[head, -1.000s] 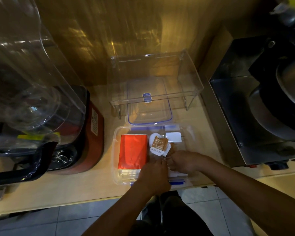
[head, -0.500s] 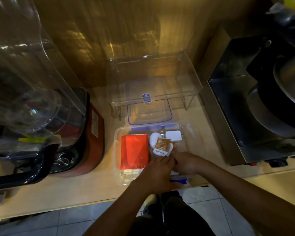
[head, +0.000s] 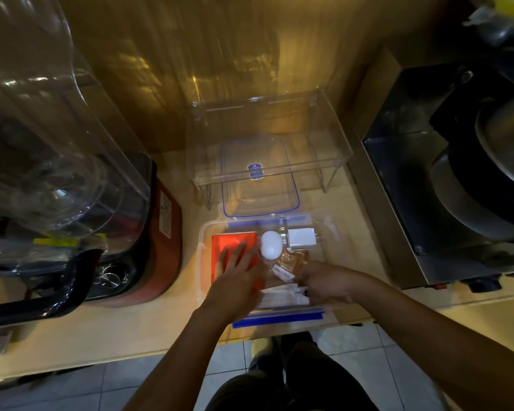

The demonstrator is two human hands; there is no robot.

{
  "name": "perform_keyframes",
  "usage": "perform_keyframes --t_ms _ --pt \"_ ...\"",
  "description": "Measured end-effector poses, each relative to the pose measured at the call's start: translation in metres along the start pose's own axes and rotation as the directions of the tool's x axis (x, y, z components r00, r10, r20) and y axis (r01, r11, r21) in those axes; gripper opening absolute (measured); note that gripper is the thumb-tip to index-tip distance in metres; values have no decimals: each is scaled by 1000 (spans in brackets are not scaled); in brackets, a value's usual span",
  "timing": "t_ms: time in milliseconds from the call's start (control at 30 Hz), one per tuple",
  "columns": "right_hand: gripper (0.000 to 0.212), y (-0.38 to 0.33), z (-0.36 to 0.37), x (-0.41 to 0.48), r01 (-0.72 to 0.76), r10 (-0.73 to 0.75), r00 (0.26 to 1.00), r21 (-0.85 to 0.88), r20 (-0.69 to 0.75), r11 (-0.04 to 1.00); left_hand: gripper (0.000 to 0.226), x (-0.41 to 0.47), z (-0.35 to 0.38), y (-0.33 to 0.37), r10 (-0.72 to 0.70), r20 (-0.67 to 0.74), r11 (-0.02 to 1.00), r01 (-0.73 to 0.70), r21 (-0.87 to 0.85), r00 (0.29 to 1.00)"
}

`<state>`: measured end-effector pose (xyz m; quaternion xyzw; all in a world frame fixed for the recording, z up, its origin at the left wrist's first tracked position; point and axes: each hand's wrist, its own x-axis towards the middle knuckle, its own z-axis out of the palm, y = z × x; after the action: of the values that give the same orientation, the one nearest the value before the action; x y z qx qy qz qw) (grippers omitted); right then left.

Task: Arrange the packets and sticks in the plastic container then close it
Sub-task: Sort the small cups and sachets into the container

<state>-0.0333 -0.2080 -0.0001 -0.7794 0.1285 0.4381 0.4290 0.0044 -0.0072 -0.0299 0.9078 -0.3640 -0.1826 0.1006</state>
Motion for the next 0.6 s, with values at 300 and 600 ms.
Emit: perform_keyframes --t_ms 300,600 --pt "31 5 11 7 19 -82 985 -377 -150 926 29 5 -5 13 105 -25 988 -108 -107 994" --pt "25 10 21 19 -102 -47 959 -498 -279 861 31 20 -6 31 85 103 995 -89 41 991"
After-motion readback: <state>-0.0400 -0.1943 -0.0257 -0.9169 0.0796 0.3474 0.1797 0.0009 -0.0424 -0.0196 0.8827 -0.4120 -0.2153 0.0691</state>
